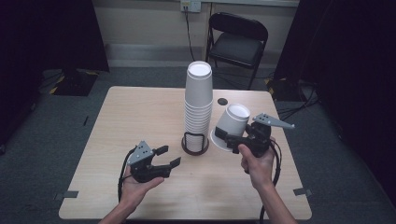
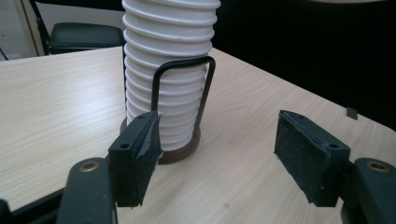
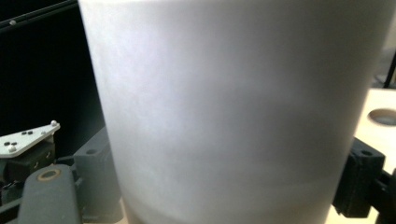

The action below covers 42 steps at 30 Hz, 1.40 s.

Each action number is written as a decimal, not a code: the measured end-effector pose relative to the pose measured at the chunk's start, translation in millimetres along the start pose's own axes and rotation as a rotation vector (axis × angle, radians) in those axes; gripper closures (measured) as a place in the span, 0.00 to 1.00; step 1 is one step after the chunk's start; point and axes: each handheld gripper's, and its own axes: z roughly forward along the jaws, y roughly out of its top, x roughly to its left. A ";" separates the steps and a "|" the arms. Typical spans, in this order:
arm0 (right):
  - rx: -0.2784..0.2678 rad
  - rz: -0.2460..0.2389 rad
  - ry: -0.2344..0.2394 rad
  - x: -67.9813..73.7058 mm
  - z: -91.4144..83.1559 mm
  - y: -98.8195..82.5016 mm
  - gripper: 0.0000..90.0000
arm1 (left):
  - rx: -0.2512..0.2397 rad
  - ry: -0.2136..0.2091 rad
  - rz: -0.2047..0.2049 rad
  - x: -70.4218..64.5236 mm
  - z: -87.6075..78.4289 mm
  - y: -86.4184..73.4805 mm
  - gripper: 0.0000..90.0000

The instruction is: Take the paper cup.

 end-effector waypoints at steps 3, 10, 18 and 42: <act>0.005 0.022 0.017 3.9 3.9 -12.2 0.17 | -0.001 -0.011 0.018 -2.5 -1.2 -0.9 0.38; 0.018 0.080 0.063 12.5 13.0 -32.1 0.17 | -0.004 -0.066 0.022 -6.8 1.7 -2.1 0.40; 0.028 0.127 0.102 17.1 17.1 -49.6 0.17 | -0.031 -0.081 0.055 -9.6 3.6 -5.2 0.47; 0.066 0.316 0.193 20.8 29.8 -80.2 0.17 | -0.112 -0.115 0.128 -24.9 15.2 -14.6 0.59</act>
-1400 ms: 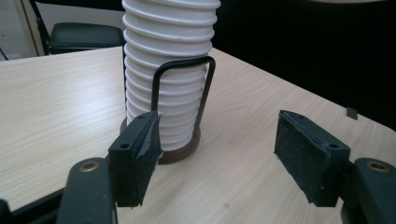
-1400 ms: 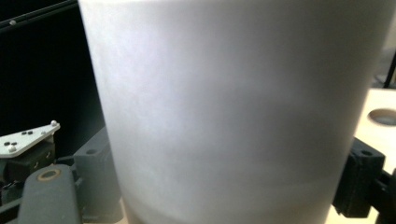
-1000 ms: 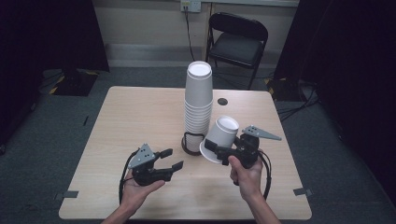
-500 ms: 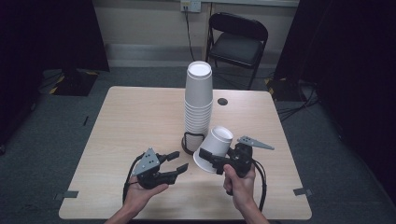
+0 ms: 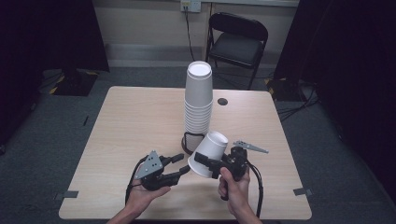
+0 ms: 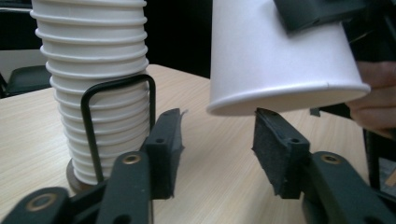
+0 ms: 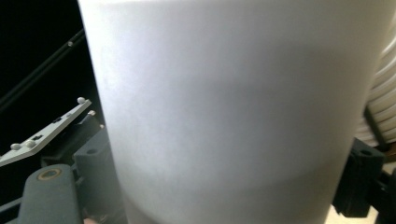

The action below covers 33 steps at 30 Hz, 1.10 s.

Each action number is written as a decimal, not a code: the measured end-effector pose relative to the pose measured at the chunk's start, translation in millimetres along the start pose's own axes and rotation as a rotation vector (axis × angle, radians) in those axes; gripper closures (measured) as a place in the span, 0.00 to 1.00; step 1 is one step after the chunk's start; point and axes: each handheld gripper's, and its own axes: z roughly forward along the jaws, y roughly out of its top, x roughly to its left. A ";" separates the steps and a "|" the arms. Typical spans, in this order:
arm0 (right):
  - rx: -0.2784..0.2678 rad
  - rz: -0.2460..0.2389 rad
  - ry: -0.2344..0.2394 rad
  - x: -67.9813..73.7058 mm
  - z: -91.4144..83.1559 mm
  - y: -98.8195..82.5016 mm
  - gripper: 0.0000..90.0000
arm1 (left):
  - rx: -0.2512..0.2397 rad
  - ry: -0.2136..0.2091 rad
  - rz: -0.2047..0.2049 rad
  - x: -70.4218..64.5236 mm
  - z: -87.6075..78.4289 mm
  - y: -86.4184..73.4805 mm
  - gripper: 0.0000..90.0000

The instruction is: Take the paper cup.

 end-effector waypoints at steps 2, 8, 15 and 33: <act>0.001 0.007 0.007 0.0 1.0 -0.9 0.17 | -0.008 0.005 0.000 -0.6 0.2 -0.2 0.60; 0.007 0.110 0.043 -3.8 4.7 -6.6 0.17 | -0.007 0.004 0.004 -3.4 3.0 -1.5 0.62; 0.002 0.175 0.062 -4.6 7.0 -12.4 0.17 | -0.021 0.022 0.010 -3.5 5.0 -1.0 0.66; 0.027 0.228 0.122 7.1 20.9 -28.6 0.17 | -0.015 0.065 0.043 -8.5 12.0 0.7 0.71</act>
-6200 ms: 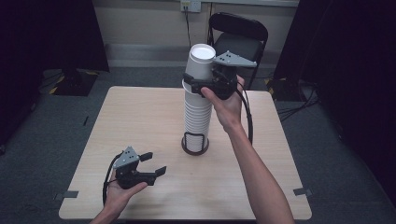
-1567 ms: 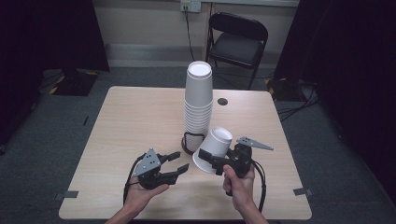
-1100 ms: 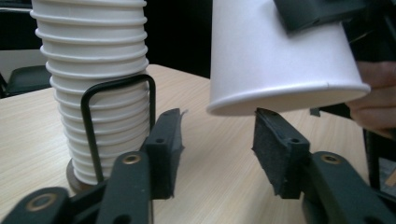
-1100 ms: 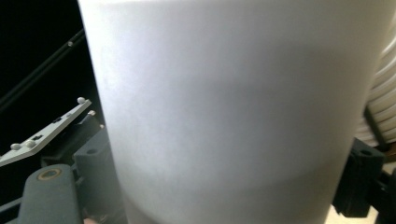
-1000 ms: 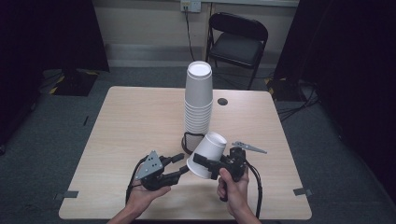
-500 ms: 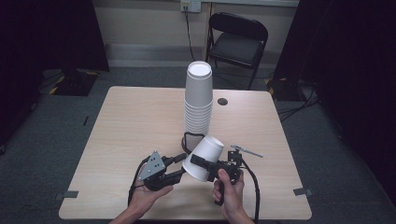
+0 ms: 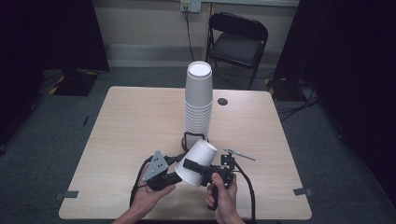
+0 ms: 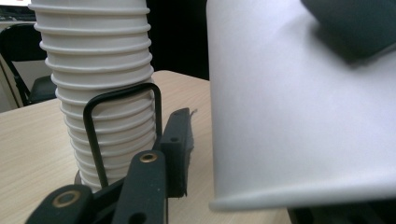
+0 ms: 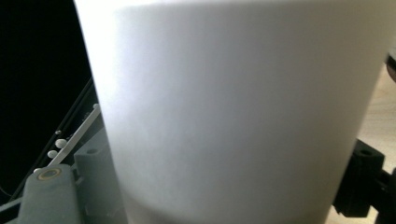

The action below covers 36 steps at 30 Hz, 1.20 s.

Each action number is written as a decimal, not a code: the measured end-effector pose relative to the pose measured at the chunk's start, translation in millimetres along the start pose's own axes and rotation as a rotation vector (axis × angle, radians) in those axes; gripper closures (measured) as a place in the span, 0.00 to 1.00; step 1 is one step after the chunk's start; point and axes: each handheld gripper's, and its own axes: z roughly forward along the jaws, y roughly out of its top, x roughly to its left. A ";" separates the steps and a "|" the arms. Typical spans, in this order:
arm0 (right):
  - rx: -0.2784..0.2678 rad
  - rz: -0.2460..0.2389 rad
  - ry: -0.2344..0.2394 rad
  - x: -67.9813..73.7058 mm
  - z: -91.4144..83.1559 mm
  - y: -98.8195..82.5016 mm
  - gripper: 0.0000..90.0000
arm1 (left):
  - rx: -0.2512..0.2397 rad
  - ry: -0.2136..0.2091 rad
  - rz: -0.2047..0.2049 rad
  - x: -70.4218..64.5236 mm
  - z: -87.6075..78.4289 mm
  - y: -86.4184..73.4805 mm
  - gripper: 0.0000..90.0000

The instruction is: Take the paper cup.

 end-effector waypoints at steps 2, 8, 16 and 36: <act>0.005 0.010 -0.003 -1.1 0.9 -1.0 0.17 | -0.002 0.000 -0.001 -0.4 0.3 -0.2 0.74; 0.014 0.020 0.007 -3.9 2.3 -3.3 0.17 | -0.005 -0.002 0.024 -2.6 -0.9 0.1 0.83; 0.019 0.050 0.047 -8.2 0.9 -1.3 0.15 | -0.014 -0.009 0.010 -1.7 -1.8 1.0 0.89; -0.062 -0.002 -0.010 -18.2 -17.0 6.9 0.14 | 0.076 -0.124 -0.036 -2.6 0.5 1.2 0.94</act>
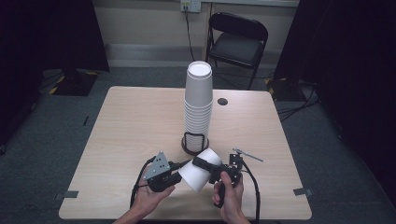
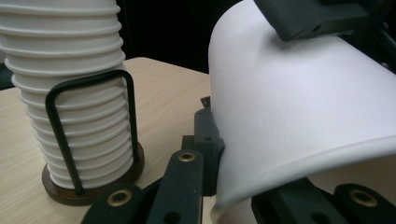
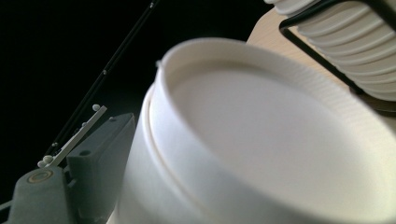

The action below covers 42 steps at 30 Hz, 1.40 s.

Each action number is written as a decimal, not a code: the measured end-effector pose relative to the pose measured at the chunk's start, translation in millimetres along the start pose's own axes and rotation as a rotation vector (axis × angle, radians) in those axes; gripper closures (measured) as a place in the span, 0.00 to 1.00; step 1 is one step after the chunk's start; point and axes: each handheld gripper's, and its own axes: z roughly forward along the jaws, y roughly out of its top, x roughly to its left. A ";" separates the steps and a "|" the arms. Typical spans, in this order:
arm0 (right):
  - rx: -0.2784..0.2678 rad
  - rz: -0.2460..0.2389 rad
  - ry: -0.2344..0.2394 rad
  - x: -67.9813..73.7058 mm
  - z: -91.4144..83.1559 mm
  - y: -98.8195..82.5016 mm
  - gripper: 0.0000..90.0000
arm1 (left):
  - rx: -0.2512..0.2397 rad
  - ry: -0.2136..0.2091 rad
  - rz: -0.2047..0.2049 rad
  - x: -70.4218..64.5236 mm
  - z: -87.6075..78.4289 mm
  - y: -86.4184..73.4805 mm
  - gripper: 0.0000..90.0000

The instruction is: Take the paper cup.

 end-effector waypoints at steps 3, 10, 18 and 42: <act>-0.010 -0.020 -0.030 -2.1 -4.1 3.4 0.14 | 0.022 -0.028 -0.002 -0.6 0.5 -1.1 0.95; -0.053 -0.049 -0.072 -5.9 -18.2 19.7 0.15 | 0.089 -0.063 -0.046 1.6 -0.8 0.4 0.96; -0.078 -0.130 -0.101 -4.3 -29.0 33.9 0.15 | 0.163 -0.043 -0.084 9.8 -6.3 5.1 0.96; -0.004 -0.706 -0.182 8.6 -32.8 19.5 0.15 | 0.322 -0.017 -0.161 27.7 -10.5 7.0 0.96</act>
